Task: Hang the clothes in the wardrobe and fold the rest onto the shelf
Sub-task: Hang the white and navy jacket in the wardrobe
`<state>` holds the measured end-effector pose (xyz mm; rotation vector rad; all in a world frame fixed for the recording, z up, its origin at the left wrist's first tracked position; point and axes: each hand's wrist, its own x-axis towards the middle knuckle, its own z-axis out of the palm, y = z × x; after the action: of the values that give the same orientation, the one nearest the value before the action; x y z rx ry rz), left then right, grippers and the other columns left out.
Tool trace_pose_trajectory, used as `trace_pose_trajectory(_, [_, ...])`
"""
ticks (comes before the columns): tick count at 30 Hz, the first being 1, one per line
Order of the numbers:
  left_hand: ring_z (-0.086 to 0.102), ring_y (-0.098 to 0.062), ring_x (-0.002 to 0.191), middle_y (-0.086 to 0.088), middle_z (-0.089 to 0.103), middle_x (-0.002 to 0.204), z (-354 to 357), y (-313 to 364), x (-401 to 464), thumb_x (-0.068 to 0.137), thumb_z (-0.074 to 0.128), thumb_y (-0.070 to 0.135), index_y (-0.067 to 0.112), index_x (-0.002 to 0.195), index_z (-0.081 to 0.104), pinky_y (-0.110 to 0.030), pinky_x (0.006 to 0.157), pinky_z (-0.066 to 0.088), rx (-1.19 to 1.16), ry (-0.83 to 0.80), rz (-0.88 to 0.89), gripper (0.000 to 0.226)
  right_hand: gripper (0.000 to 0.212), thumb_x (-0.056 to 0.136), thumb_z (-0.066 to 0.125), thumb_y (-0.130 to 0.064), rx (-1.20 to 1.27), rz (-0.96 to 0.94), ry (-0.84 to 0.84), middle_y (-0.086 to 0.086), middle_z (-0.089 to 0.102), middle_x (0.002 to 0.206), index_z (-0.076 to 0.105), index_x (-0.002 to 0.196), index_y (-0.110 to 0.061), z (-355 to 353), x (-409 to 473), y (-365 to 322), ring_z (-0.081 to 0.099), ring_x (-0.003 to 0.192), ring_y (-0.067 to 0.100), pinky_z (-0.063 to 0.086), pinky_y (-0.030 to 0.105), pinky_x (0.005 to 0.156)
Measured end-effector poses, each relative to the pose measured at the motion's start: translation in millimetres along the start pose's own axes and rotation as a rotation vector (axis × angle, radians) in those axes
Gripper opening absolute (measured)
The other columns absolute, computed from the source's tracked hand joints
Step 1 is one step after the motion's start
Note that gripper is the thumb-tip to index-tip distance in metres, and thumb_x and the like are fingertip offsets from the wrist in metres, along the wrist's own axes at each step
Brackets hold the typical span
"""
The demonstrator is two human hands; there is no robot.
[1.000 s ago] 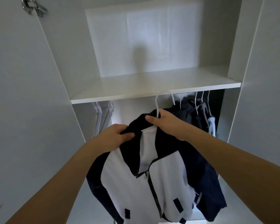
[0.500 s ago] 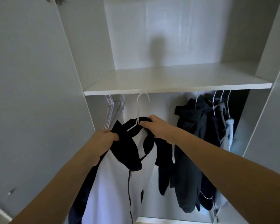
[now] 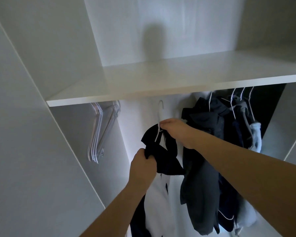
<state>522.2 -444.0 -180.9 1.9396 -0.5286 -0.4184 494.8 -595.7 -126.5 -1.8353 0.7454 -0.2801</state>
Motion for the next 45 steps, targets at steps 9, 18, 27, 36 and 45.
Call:
trace_pose_trajectory(9, [0.039, -0.005, 0.059, 0.003, 0.043, 0.071, 81.8, 10.3, 85.8, 0.096, 0.036, 0.004, 0.014, 0.076, 0.040, -0.011, 0.045, 0.033, -0.197, -0.010, 0.106, 0.022, 0.023, 0.089, 0.041, 0.002, -0.045, -0.011, 0.103, 0.014, 0.057, 0.098, 0.058, 0.104, 0.002, -26.2, 85.9, 14.9, 0.048, 0.075, 0.017, 0.038, 0.025, 0.061])
trace_pose_trajectory(18, [0.044, -0.010, 0.064, 0.001, 0.047, 0.076, 149.7, 57.1, 149.0, 0.095, 0.035, 0.007, 0.009, 0.090, 0.045, -0.024, 0.059, 0.037, -0.333, -0.060, 0.174, 0.012, 0.031, 0.089, 0.045, -0.007, -0.031, -0.024, 0.299, 0.011, 0.053, 0.093, 0.059, 0.117, -0.003, -88.3, 136.6, 11.6, 0.046, 0.076, 0.020, 0.037, 0.030, 0.064])
trace_pose_trajectory(27, [0.049, -0.016, 0.077, 0.000, 0.051, 0.087, 213.4, 81.2, 188.0, 0.094, 0.034, 0.002, 0.005, 0.110, 0.048, -0.026, 0.067, 0.039, -0.347, -0.077, 0.133, 0.021, 0.039, 0.098, 0.034, -0.003, -0.108, -0.066, 0.429, 0.023, 0.044, 0.140, 0.044, 0.135, 0.005, -132.7, 145.9, 47.7, 0.047, 0.123, 0.033, 0.043, 0.030, 0.077])
trace_pose_trajectory(36, [0.048, -0.009, 0.066, -0.002, 0.055, 0.086, 248.3, 54.5, 210.2, 0.093, 0.036, 0.005, 0.006, 0.111, 0.049, -0.022, 0.052, 0.035, -0.241, -0.121, 0.124, 0.022, 0.040, 0.094, 0.039, -0.002, -0.084, 0.039, 0.393, 0.018, 0.057, 0.116, 0.047, 0.132, -0.011, -147.0, 152.6, 105.0, 0.059, 0.101, 0.028, 0.048, 0.032, 0.079])
trace_pose_trajectory(45, [0.055, -0.013, 0.071, 0.003, 0.057, 0.084, 271.2, 60.0, 210.2, 0.092, 0.039, 0.009, 0.014, 0.110, 0.048, -0.022, 0.052, 0.037, -0.214, -0.219, 0.148, 0.020, 0.030, 0.085, 0.036, 0.003, -0.129, -0.012, 0.417, 0.012, 0.061, 0.091, 0.057, 0.103, -0.008, -153.6, 152.7, 122.9, 0.057, 0.078, 0.024, 0.042, 0.029, 0.062])
